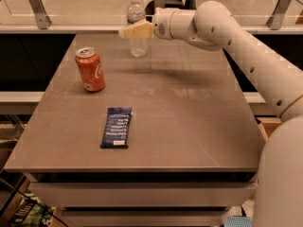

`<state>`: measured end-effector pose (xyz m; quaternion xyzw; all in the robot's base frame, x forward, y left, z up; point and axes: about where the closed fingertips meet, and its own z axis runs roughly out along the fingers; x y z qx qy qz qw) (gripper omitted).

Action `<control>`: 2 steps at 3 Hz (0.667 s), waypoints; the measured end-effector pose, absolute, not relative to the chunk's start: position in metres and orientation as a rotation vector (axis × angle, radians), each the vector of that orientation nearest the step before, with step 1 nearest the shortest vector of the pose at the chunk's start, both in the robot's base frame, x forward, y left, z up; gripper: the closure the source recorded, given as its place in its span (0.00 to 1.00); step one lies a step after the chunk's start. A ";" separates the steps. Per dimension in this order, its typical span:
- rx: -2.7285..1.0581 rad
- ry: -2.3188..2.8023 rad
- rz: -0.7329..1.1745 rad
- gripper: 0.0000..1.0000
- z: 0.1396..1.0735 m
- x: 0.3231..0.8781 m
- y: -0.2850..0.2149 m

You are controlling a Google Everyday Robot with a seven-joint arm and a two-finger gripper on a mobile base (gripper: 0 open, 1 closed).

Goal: Knock water bottle over

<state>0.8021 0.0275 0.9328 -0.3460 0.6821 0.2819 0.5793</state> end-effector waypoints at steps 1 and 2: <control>-0.810 1.583 0.679 0.00 0.930 0.810 0.035; -0.813 1.574 0.697 0.00 0.927 0.817 0.041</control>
Offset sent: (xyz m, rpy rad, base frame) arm 0.0249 0.0145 -0.0070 0.0396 -0.0045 0.0334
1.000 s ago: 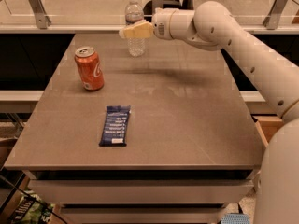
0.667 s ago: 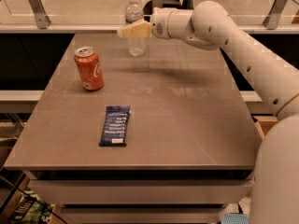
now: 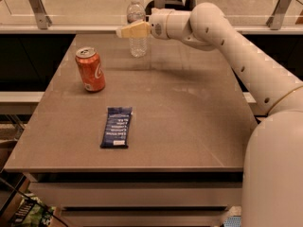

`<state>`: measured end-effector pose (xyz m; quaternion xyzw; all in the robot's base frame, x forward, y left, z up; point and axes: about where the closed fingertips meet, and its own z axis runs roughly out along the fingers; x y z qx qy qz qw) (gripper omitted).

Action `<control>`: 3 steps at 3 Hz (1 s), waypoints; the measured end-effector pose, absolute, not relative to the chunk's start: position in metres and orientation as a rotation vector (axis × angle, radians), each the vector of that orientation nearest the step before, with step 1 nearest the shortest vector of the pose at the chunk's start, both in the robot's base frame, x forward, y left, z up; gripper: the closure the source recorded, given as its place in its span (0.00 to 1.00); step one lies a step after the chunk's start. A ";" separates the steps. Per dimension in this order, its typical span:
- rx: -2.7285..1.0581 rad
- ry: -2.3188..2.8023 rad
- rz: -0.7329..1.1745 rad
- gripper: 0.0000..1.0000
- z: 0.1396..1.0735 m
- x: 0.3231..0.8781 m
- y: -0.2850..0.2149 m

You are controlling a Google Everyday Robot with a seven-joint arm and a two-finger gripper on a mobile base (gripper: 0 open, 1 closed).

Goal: Knock water bottle over

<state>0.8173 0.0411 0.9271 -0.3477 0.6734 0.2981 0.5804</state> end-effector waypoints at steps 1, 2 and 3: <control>-0.815 1.573 0.701 0.18 0.927 0.817 0.044; -0.818 1.573 0.705 0.41 0.926 0.817 0.047; -0.821 1.572 0.709 0.65 0.925 0.816 0.051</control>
Offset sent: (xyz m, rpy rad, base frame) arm -0.0001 0.0028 -0.0004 0.0007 0.0007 0.0037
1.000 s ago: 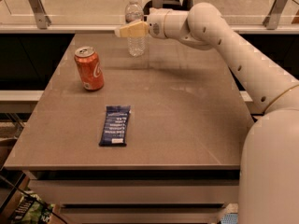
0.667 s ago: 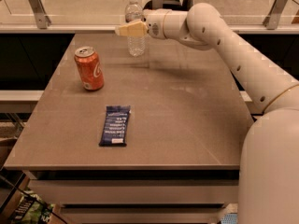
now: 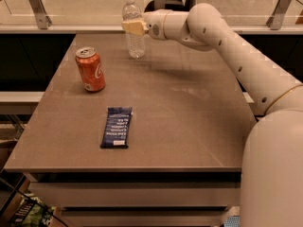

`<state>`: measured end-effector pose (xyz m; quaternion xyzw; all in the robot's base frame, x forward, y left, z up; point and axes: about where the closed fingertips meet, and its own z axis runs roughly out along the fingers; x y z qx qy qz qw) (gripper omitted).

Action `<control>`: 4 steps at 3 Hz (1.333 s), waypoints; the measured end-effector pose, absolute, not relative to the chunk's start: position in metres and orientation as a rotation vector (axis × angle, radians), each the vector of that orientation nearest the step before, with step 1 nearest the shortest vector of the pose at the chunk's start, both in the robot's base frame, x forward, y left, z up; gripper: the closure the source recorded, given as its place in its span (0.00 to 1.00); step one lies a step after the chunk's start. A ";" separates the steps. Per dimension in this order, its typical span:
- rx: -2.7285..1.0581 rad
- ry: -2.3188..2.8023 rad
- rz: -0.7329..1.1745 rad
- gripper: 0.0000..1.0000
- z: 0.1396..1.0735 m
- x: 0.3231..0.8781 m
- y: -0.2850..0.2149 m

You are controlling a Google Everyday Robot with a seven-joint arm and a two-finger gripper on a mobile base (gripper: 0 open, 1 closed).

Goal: Knock water bottle over

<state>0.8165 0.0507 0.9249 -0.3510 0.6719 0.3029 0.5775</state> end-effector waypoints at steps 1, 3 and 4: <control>-0.824 1.572 0.713 0.88 0.924 0.816 0.054; -0.827 1.572 0.717 1.00 0.923 0.816 0.057; -0.839 1.601 0.698 1.00 0.927 0.812 0.053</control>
Offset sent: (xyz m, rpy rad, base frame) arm -0.0003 0.0029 -0.0007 0.0003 0.0012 0.0038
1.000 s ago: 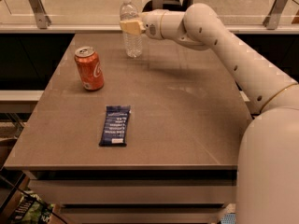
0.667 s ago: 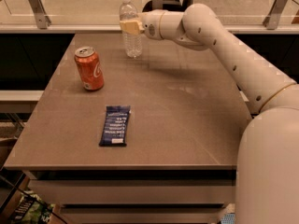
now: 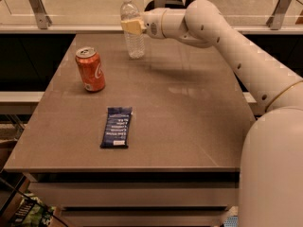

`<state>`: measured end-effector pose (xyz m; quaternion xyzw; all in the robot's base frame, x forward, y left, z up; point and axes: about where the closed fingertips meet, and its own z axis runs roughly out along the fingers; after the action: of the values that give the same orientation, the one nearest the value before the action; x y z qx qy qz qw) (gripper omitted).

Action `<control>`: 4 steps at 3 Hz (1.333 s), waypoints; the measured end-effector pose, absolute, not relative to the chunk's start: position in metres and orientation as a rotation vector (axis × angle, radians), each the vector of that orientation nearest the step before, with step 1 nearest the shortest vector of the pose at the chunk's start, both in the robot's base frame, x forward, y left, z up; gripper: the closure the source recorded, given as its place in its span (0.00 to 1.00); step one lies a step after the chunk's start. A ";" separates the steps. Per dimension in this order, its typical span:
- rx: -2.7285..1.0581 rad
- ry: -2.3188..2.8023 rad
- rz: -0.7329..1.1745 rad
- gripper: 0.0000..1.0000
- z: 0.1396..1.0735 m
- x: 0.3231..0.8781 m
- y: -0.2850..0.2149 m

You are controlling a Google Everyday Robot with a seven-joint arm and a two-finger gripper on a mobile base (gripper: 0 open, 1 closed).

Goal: Knock water bottle over

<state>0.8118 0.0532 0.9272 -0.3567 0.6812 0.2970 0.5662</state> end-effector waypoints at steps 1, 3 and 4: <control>-0.848 1.647 0.667 1.00 0.932 0.805 0.045; -0.851 1.769 0.584 1.00 0.937 0.787 0.018; -0.858 1.847 0.538 1.00 0.939 0.780 0.004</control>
Offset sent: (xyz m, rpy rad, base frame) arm -0.0277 -0.0449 0.0147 -0.1421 0.0883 -0.0906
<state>0.7803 0.0038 0.9386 -0.3538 0.7620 0.2218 0.4949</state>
